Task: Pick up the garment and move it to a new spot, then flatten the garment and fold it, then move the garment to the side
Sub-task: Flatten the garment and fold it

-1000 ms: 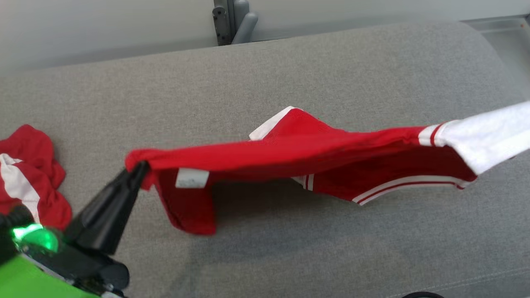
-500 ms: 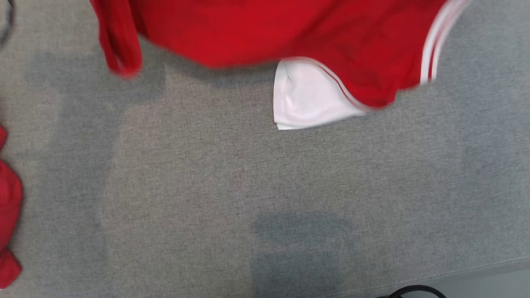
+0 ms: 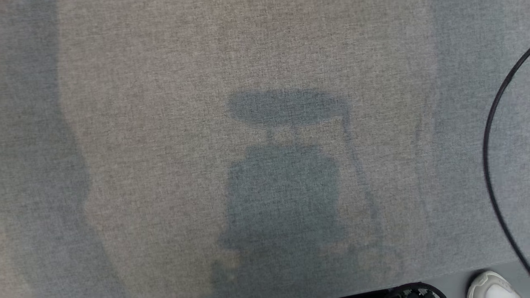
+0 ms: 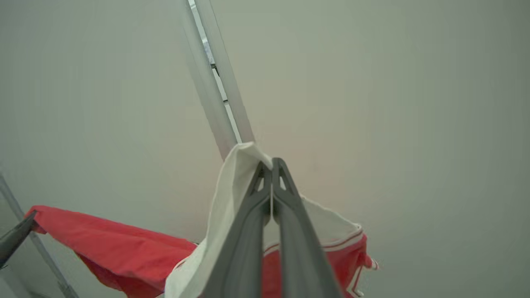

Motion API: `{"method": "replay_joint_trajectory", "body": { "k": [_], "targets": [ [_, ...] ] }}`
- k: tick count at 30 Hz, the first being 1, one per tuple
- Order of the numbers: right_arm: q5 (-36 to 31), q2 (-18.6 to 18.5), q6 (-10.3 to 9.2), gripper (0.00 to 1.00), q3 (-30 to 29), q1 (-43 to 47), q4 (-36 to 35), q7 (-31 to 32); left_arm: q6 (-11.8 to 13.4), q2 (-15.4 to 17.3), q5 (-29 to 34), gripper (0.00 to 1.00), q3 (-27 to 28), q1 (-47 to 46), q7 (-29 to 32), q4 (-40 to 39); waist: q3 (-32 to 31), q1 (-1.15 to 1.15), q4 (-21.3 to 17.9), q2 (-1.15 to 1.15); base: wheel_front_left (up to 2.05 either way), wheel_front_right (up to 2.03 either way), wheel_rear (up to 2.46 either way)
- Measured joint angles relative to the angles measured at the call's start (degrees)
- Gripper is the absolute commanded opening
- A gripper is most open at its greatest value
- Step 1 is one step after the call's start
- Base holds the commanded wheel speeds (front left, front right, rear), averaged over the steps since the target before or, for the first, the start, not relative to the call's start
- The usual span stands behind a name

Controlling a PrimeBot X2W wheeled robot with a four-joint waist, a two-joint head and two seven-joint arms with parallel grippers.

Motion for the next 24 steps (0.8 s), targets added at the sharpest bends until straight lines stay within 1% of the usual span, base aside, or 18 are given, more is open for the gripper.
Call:
{"method": "replay_joint_trajectory", "body": {
  "k": [1, 3, 4, 5, 7, 9, 10, 11, 13, 14, 16, 17, 18, 20, 22, 23, 24],
  "targets": [
    [2.55, -0.58, 0.0, 0.0, 2.55, 3.78, -0.59, -0.48, -0.54, 0.16, -0.33, 0.0, -0.6, 2.49, -1.12, 1.58, 0.33, 0.0, -0.31, 0.0, 0.0, 0.0, 0.0],
    [7.0, -2.99, 0.0, 0.0, 7.26, 12.61, -3.2, -1.46, -1.25, 0.65, -1.07, 0.0, -2.2, 8.86, -2.45, 3.48, 0.5, 0.0, -0.85, 0.0, 0.0, 0.0, 0.0],
    [10.11, -4.36, -0.01, 0.0, 8.9, 16.94, -4.97, -1.44, -1.3, 0.86, -2.11, 0.0, -2.36, 12.0, -2.92, 3.6, 0.34, 0.0, -1.02, 0.0, 0.0, 0.0, 0.0],
    [11.74, -6.71, -0.01, 0.0, 11.41, 21.37, -7.31, -1.35, -1.45, 0.99, -4.47, 0.0, -2.29, 14.97, -3.2, 3.11, 0.05, 0.0, -1.18, 0.0, 0.0, 0.0, 0.0],
    [14.55, -11.31, 0.0, 0.0, 14.82, 29.85, -12.62, -2.88, -1.45, 3.07, -6.58, 0.0, -6.02, 21.87, -3.66, -1.26, -0.7, -0.01, -1.59, 0.0, 0.0, 0.0, 0.0],
    [18.46, -15.03, 0.0, 0.0, 16.53, 38.82, -16.58, -4.56, -1.54, 5.55, -8.39, 0.0, -9.2, 31.12, -3.69, -5.55, -1.67, -0.01, -1.91, 0.0, 0.0, 0.0, 0.0],
    [20.75, -19.07, -0.01, 0.0, 17.42, 47.62, -19.84, -6.41, -1.62, 8.6, -10.25, 0.0, -9.44, 40.61, -3.72, -9.43, -3.0, -0.01, -2.15, 0.0, 0.0, 0.0, 0.0],
    [22.05, -20.84, -0.01, 0.0, 17.46, 51.33, -21.48, -7.15, -1.62, 10.18, -10.25, 0.0, -9.59, 44.36, -3.92, -11.61, -3.78, -0.01, -2.23, 0.0, 0.0, 0.0, 0.0],
    [23.94, -24.05, 0.0, 0.0, 16.96, 58.12, -24.74, -8.81, -1.62, 11.38, -10.67, 0.0, -8.09, 51.28, -4.07, -15.51, -5.55, -0.01, -2.3, 0.0, 0.0, 0.0, 0.0],
    [25.18, -25.39, 0.0, 0.0, 16.44, 61.57, -26.18, -9.42, -1.59, 12.27, -10.06, 0.0, -8.49, 54.93, -4.08, -17.36, -6.52, -0.01, -2.28, 0.0, 0.0, 0.0, 0.0],
    [25.93, -27.64, 0.0, 0.0, 15.79, 67.98, -28.42, -10.26, -0.53, 13.07, -9.85, 0.0, -8.71, 62.13, -4.09, -20.89, -8.63, -0.01, -2.16, 0.0, 0.0, 0.0, 0.0],
    [26.49, -28.66, 0.01, 0.0, 15.37, 71.37, -29.65, -10.5, 0.45, 14.01, -9.23, 0.0, -9.55, 65.47, -4.08, -22.57, -9.78, -0.02, -2.08, 0.0, 0.0, 0.0, 0.0],
    [26.49, -28.66, 0.01, 0.0, 15.37, 71.37, -29.65, -10.5, 0.45, 14.01, -9.23, 0.0, -9.55, 65.47, -4.08, -22.57, -9.78, -0.02, -2.08, 0.0, 0.0, 0.0, 0.0],
    [27.55, -30.04, 0.01, 0.0, 14.26, 78.1, -31.56, -11.0, 2.8, 14.6, -9.16, 0.0, -10.22, 72.42, -2.81, -26.37, -12.11, -0.01, -1.91, 0.0, 0.0, 0.0, 0.0],
    [27.55, -31.75, 0.01, 0.0, 13.27, 84.72, -33.31, -11.35, 5.76, 15.16, -9.9, 0.0, -11.22, 79.76, -0.77, -31.09, -14.54, -0.01, -1.75, 0.0, 0.0, 0.0, 0.0],
    [27.61, -32.21, 0.01, 0.0, 12.62, 87.88, -34.14, -11.41, 7.57, 15.17, -11.11, 0.0, -11.24, 83.44, -0.09, -33.73, -15.75, -0.02, -1.68, 0.0, 0.0, 0.0, 0.0],
    [27.71, -32.52, 0.01, 0.0, 12.13, 91.28, -35.02, -11.56, 9.6, 15.37, -11.01, 0.0, -11.58, 86.99, 0.63, -36.18, -16.98, -0.02, -1.61, 0.0, 0.0, 0.0, 0.0]
  ]
}}
